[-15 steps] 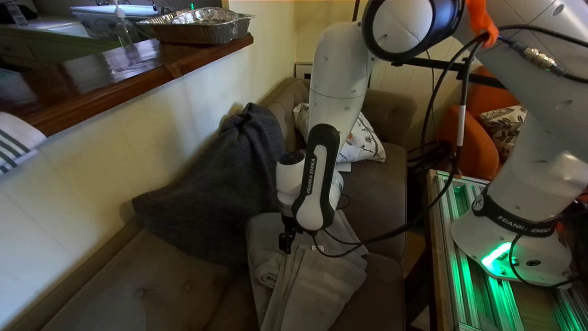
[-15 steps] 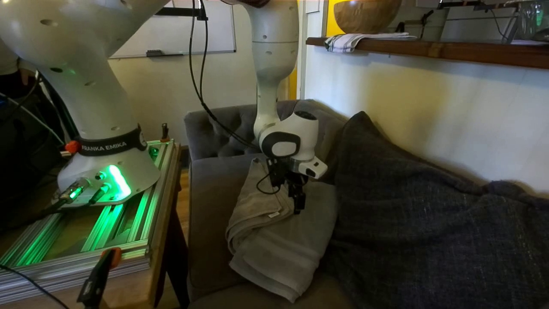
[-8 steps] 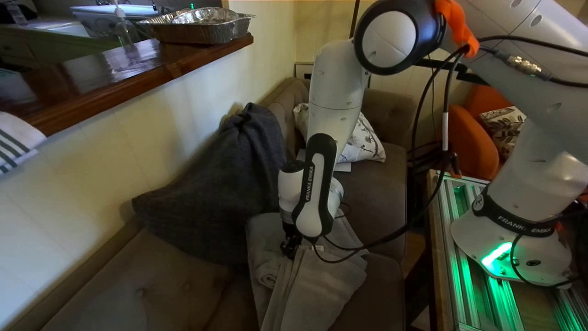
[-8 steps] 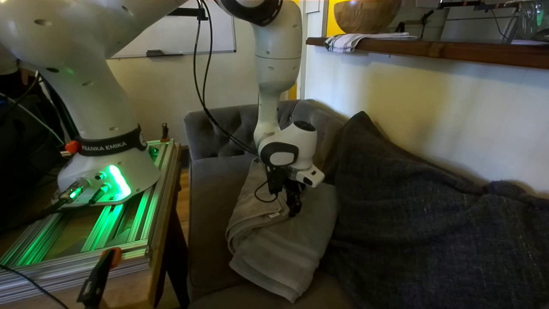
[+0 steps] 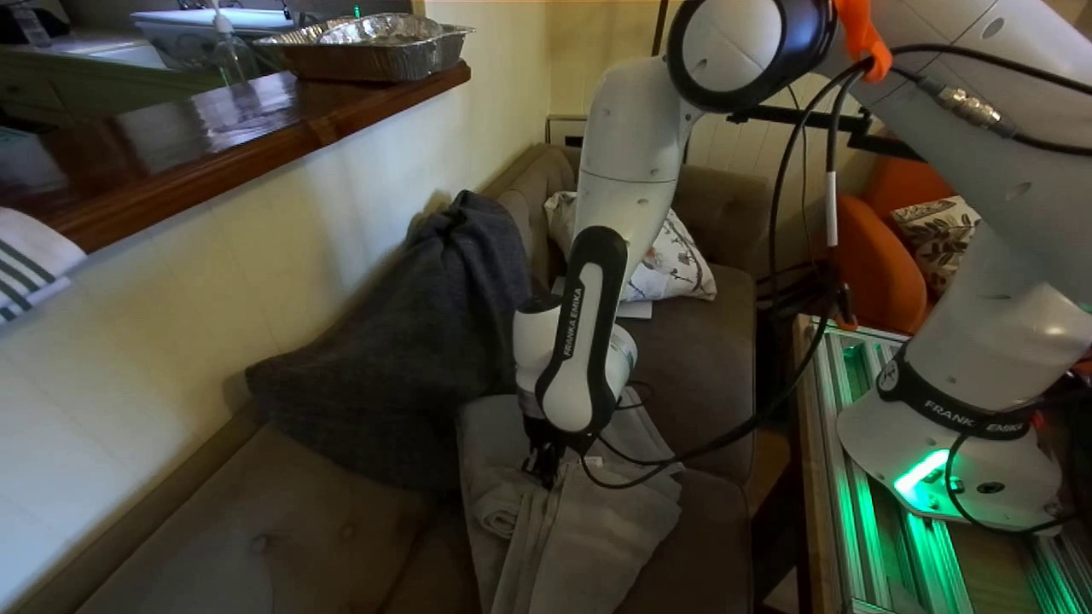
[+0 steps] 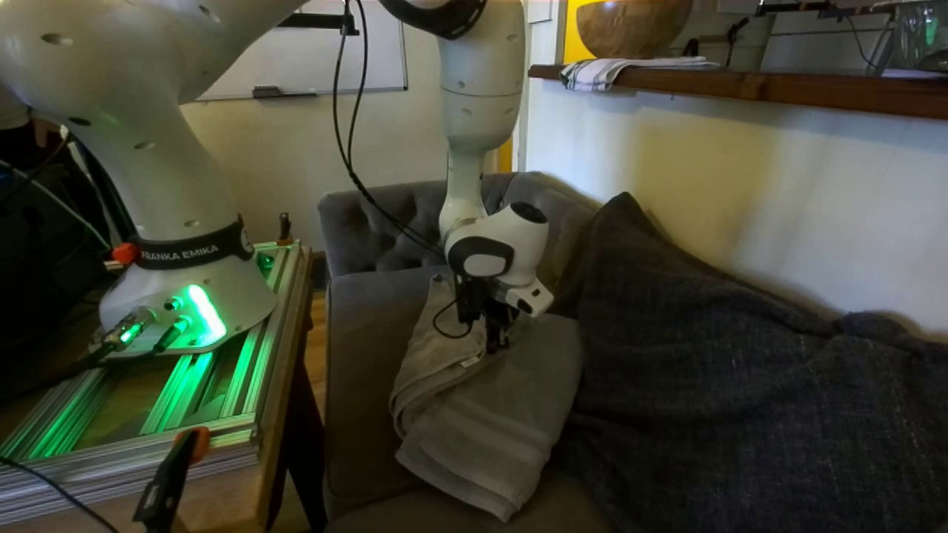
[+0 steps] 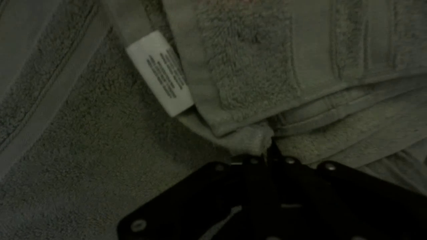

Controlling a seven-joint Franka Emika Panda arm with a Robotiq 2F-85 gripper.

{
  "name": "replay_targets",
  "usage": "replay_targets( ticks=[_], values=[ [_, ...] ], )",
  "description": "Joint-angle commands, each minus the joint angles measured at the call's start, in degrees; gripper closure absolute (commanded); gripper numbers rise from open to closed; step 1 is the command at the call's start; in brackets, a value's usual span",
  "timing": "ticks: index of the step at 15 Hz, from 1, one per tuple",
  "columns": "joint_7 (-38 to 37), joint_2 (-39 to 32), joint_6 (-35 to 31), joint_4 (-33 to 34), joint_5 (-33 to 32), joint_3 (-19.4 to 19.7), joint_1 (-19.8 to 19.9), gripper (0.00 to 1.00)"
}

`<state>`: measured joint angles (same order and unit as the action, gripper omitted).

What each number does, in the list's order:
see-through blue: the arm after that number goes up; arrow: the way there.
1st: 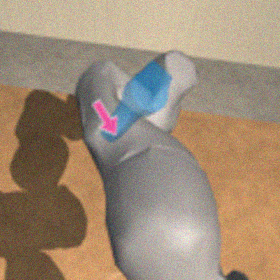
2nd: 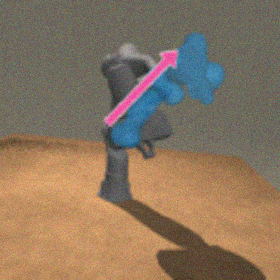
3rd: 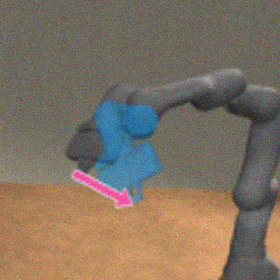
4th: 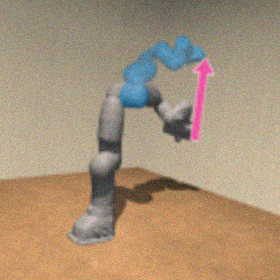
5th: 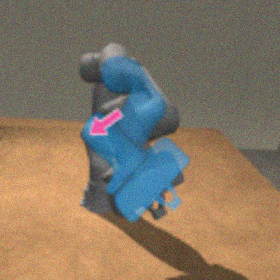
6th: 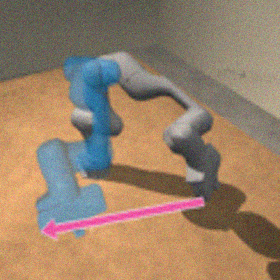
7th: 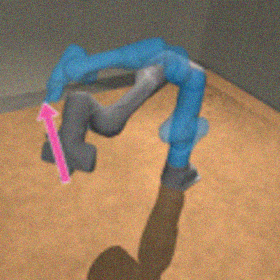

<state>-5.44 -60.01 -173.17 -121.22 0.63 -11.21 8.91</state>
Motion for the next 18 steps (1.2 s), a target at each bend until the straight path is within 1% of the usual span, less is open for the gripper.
replay_targets(
  ticks=[1,3,5,7,8,11,14,15,16,17,18],
  values=[
    [7.1,4.2,5.8,-6.6,1.5,-7.9,7.9,0.98],
    [11.1,5.8,8.2,-10.2,1.9,-12.3,12.2,0.98],
    [14.8,6.5,11.3,-13.8,2.6,-15.6,16.1,0.98],
    [18.0,6.3,15.1,-16.5,3.8,-17.5,18.8,0.98],
    [19.9,5.2,16.3,-17.7,4.5,-18.2,20.0,0.98],
    [24.4,2.8,21.3,-20.0,6.6,-18.9,22.0,0.98],
    [28.7,0.0,26.5,-21.1,8.0,-18.2,22.9,0.98],
    [28.5,-0.4,25.2,-21.3,9.0,-17.4,22.4,0.69],
    [27.3,0.0,21.8,-21.2,9.7,-16.3,21.2,0.68],
    [27.3,0.0,19.5,-21.0,10.2,-16.3,21.6,0.63],
    [26.8,0.4,17.6,-20.6,10.5,-16.4,21.7,0.56]
  ],
)
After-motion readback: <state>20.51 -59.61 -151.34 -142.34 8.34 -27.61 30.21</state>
